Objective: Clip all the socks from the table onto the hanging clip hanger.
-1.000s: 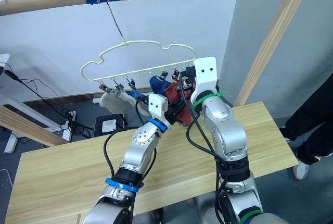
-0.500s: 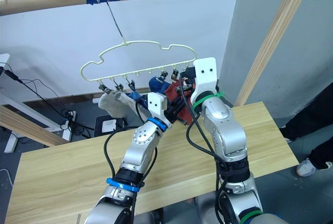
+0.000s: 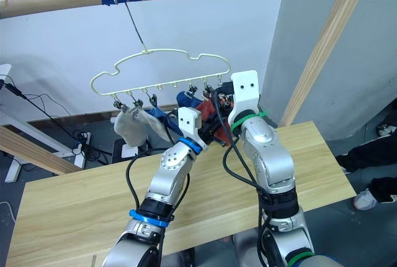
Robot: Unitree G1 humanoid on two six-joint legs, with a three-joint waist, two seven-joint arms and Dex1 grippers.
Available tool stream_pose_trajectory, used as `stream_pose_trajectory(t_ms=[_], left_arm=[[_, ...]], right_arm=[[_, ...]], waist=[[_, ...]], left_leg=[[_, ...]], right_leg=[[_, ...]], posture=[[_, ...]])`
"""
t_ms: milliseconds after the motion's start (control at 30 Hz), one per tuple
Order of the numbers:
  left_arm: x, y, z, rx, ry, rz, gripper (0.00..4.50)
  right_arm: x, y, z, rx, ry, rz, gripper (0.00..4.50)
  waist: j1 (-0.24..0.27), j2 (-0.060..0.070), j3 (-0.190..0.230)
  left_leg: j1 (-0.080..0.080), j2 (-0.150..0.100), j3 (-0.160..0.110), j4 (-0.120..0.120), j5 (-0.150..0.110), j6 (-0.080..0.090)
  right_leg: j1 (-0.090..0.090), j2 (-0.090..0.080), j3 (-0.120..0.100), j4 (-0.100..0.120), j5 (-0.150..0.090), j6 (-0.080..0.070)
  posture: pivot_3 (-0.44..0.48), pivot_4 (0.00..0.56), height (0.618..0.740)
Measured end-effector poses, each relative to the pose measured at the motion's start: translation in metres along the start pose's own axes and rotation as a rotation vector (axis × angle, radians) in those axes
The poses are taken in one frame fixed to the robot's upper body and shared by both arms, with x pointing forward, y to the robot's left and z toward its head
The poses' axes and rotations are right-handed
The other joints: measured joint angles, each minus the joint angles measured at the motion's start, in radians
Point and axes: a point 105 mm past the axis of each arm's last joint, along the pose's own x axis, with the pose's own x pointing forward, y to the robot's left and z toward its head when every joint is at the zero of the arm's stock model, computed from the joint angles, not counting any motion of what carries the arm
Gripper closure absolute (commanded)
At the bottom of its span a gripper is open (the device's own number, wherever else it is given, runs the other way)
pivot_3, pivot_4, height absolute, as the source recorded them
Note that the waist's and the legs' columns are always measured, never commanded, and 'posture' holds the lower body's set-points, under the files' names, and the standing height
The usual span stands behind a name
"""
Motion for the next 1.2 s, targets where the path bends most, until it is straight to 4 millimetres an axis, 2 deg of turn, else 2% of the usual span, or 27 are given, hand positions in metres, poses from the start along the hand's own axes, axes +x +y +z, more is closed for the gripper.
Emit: stream_pose_trajectory(t_ms=[267, 333, 400, 433, 500, 567, 633, 733, 867, 967, 1067, 1133, 1200], left_arm=[[-0.004, 0.006, -0.005, 0.059, 0.053, -0.035, 1.63], [-0.013, 0.004, -0.013, 0.075, 0.096, -0.092, 0.98], [-0.029, 0.008, -0.024, 0.093, 0.158, -0.143, 0.34], [-0.039, 0.01, -0.028, 0.102, 0.185, -0.169, 0.05], [-0.058, 0.014, -0.032, 0.137, 0.231, -0.233, 0.0], [-0.068, 0.013, -0.029, 0.162, 0.24, -0.28, 0.0], [-0.088, 0.015, -0.024, 0.196, 0.27, -0.347, 0.0], [-0.117, 0.033, -0.016, 0.203, 0.323, -0.357, 0.0], [-0.145, 0.055, 0.009, 0.21, 0.367, -0.345, 0.0], [-0.16, 0.065, 0.02, 0.207, 0.414, -0.338, 0.0], [-0.191, 0.095, 0.03, 0.192, 0.541, -0.254, 0.0], [-0.197, 0.112, 0.043, 0.205, 0.565, -0.178, 0.0], [-0.2, 0.119, 0.046, 0.206, 0.591, -0.143, 0.0]], right_arm=[[-0.017, -0.01, 0.002, -0.049, 0.014, 0.049, 1.03], [-0.028, -0.01, 0.002, -0.087, 0.024, 0.124, 1.03], [-0.039, -0.015, -0.001, -0.151, 0.053, 0.193, 1.03], [-0.044, -0.017, -0.003, -0.181, 0.07, 0.225, 0.85], [-0.054, -0.02, -0.009, -0.223, 0.108, 0.299, 0.4], [-0.058, -0.019, -0.01, -0.241, 0.121, 0.355, 0.04], [-0.067, -0.02, -0.01, -0.292, 0.138, 0.443, 0.04], [-0.076, -0.029, -0.008, -0.359, 0.165, 0.523, 0.04], [-0.086, -0.035, -0.008, -0.403, 0.208, 0.64, 0.04], [-0.09, -0.041, -0.005, -0.416, 0.216, 0.695, 0.04], [-0.094, -0.06, 0.002, -0.469, 0.241, 0.724, 0.04], [-0.094, -0.067, 0.008, -0.49, 0.235, 0.734, 0.04], [-0.095, -0.068, 0.009, -0.5, 0.228, 0.751, 0.04]], waist=[[-0.003, 0.0, 0.0], [-0.003, 0.0, 0.0], [-0.005, 0.0, 0.0], [-0.006, 0.0, 0.0], [-0.008, 0.0, 0.0], [-0.007, 0.0, 0.0], [-0.008, 0.0, 0.0], [-0.004, 0.0, 0.0], [0.005, 0.0, 0.0], [0.017, 0.0, 0.0], [0.025, 0.0, 0.0], [0.039, -0.001, 0.0], [0.052, 0.0, -0.001]], left_leg=[[0.0, 0.0, 0.0, 0.0, 0.0, 0.0], [0.0, 0.0, 0.0, -0.001, 0.0, 0.0], [0.0, 0.0, 0.0, -0.001, 0.0, 0.0], [0.0, 0.0, 0.0, -0.001, 0.0, 0.0], [0.001, 0.0, 0.0, -0.001, 0.0, 0.0], [0.001, 0.0, 0.0, -0.001, 0.0, 0.0], [0.001, 0.001, 0.001, 0.0, 0.0, 0.0], [0.002, 0.001, 0.001, 0.0, 0.0, 0.001], [0.002, 0.001, 0.002, 0.0, 0.001, 0.001], [0.002, 0.001, 0.002, 0.0, 0.001, 0.001], [0.002, 0.002, 0.002, -0.001, 0.001, 0.001], [0.002, 0.002, 0.002, 0.0, 0.001, 0.001], [0.002, 0.001, 0.003, 0.0, 0.001, 0.001]], right_leg=[[0.0, 0.0, 0.0, 0.0, 0.0, 0.001], [0.0, 0.0, 0.0, -0.001, -0.001, 0.001], [0.0, 0.0, 0.0, -0.001, 0.0, 0.001], [0.0, 0.0, 0.0, -0.001, 0.0, 0.001], [0.0, 0.0, 0.0, -0.001, -0.001, 0.001], [0.0, 0.0, 0.0, 0.0, -0.001, 0.001], [0.001, 0.0, 0.001, -0.001, -0.001, 0.001], [0.001, 0.0, 0.001, -0.001, -0.001, 0.001], [0.001, 0.0, 0.001, -0.002, -0.001, 0.001], [0.001, 0.0, 0.001, -0.002, -0.001, 0.002], [0.0, 0.0, 0.001, -0.002, -0.001, 0.001], [0.0, 0.0, 0.001, -0.002, -0.001, 0.001], [0.001, 0.0, 0.001, -0.002, -0.001, 0.001]], posture=[[-0.327, 0.191, 0.74], [-0.323, 0.19, 0.74], [-0.319, 0.186, 0.74], [-0.319, 0.186, 0.74], [-0.316, 0.182, 0.74], [-0.299, 0.176, 0.74], [-0.287, 0.172, 0.74], [-0.263, 0.164, 0.74], [-0.223, 0.152, 0.74], [-0.196, 0.146, 0.74], [-0.177, 0.141, 0.74], [-0.166, 0.136, 0.74], [-0.16, 0.133, 0.74]])
